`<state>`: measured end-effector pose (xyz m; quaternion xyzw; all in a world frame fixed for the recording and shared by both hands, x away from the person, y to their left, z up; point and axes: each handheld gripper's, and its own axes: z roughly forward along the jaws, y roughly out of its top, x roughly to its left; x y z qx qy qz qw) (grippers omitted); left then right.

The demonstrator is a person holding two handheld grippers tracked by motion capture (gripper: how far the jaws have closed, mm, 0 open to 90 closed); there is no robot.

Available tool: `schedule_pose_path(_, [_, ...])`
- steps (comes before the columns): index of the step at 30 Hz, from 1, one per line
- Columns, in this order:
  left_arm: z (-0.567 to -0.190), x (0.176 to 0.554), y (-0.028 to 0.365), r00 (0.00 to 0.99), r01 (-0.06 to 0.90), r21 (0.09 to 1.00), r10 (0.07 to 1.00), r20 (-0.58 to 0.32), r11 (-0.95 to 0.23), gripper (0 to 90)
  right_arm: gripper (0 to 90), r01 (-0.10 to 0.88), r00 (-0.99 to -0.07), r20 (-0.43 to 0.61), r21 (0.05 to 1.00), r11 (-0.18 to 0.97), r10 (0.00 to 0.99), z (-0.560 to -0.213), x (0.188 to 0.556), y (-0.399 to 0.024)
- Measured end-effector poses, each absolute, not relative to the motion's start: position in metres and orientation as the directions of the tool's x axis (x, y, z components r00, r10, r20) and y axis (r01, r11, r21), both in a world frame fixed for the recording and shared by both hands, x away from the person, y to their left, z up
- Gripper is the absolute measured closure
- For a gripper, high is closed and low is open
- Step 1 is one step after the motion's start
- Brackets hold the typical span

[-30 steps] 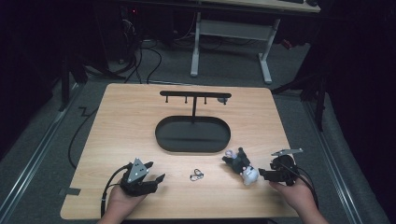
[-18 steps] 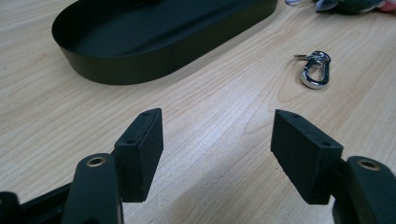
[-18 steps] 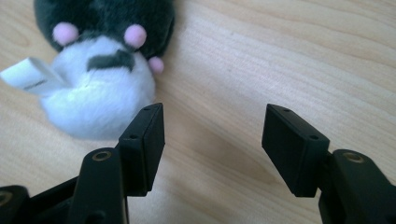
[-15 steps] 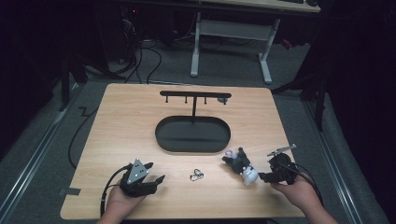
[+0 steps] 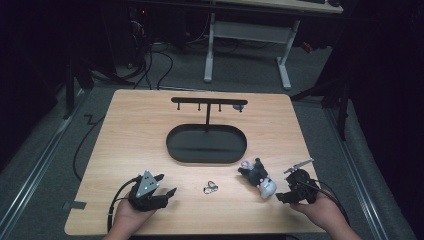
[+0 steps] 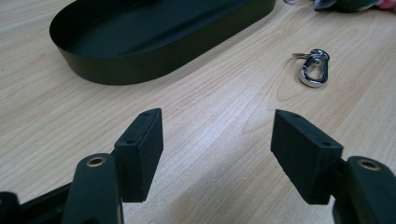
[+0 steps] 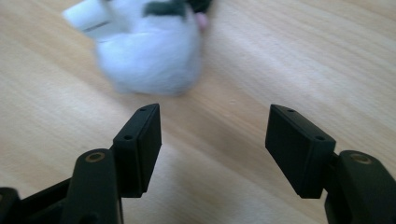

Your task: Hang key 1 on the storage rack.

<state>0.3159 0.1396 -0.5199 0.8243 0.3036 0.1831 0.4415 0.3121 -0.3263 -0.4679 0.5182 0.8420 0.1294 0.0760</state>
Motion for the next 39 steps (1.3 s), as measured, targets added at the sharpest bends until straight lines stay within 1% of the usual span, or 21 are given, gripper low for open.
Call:
schedule_pose_path(1, [-0.520, 0.316, 0.140, 0.749, 0.339, 0.839, 0.662, 0.034, -0.426, 35.1, 35.0, 0.853, -0.451, 0.006, 0.297, 0.429, 0.892, -0.468, 0.312, -0.326])
schedule_pose_path(3, [-0.520, 0.316, 0.139, 0.753, 0.337, 0.837, 0.657, 0.036, -0.432, 35.2, 28.0, 0.849, -0.468, 0.032, 0.295, 0.439, 0.883, -0.469, 0.310, -0.320])
schedule_pose_path(4, [-0.520, 0.315, 0.139, 0.753, 0.334, 0.838, 0.656, 0.037, -0.431, 35.2, 26.1, 0.848, -0.472, 0.035, 0.292, 0.442, 0.881, -0.469, 0.311, -0.319])
schedule_pose_path(6, [-0.520, 0.315, 0.138, 0.754, 0.332, 0.838, 0.656, 0.039, -0.432, 35.1, 24.8, 0.845, -0.480, 0.044, 0.293, 0.448, 0.876, -0.470, 0.312, -0.316])
schedule_pose_path(11, [-0.520, 0.315, 0.138, 0.758, 0.331, 0.836, 0.651, 0.040, -0.437, 35.0, 25.6, 0.843, -0.487, 0.049, 0.286, 0.455, 0.872, -0.470, 0.315, -0.311])
schedule_pose_path(16, [-0.520, 0.315, 0.137, 0.763, 0.327, 0.836, 0.645, 0.042, -0.441, 35.0, 28.3, 0.839, -0.496, 0.083, 0.305, 0.451, 0.865, -0.471, 0.327, -0.303])
schedule_pose_path(21, [-0.520, 0.314, 0.136, 0.766, 0.323, 0.834, 0.641, 0.046, -0.446, 35.0, 27.8, 0.832, -0.508, 0.082, 0.306, 0.463, 0.858, -0.474, 0.336, -0.295])
schedule_pose_path(24, [-0.520, 0.314, 0.137, 0.766, 0.321, 0.834, 0.641, 0.049, -0.448, 35.0, 25.8, 0.826, -0.525, 0.077, 0.284, 0.486, 0.848, -0.479, 0.342, -0.287])
schedule_pose_path(29, [-0.520, 0.314, 0.137, 0.768, 0.319, 0.834, 0.639, 0.052, -0.451, 35.0, 25.8, 0.821, -0.537, 0.079, 0.277, 0.499, 0.840, -0.484, 0.346, -0.283])
schedule_pose_path(34, [-0.520, 0.314, 0.136, 0.769, 0.317, 0.833, 0.637, 0.053, -0.453, 35.0, 30.9, 0.822, -0.540, 0.070, 0.259, 0.507, 0.839, -0.489, 0.347, -0.284])
schedule_pose_path(38, [-0.520, 0.314, 0.137, 0.767, 0.317, 0.834, 0.640, 0.055, -0.451, 35.0, 40.0, 0.822, -0.537, 0.066, 0.265, 0.503, 0.841, -0.492, 0.348, -0.284])
schedule_pose_path(39, [-0.520, 0.314, 0.137, 0.767, 0.317, 0.834, 0.640, 0.055, -0.451, 35.0, 40.0, 0.822, -0.537, 0.066, 0.265, 0.503, 0.841, -0.492, 0.348, -0.284])
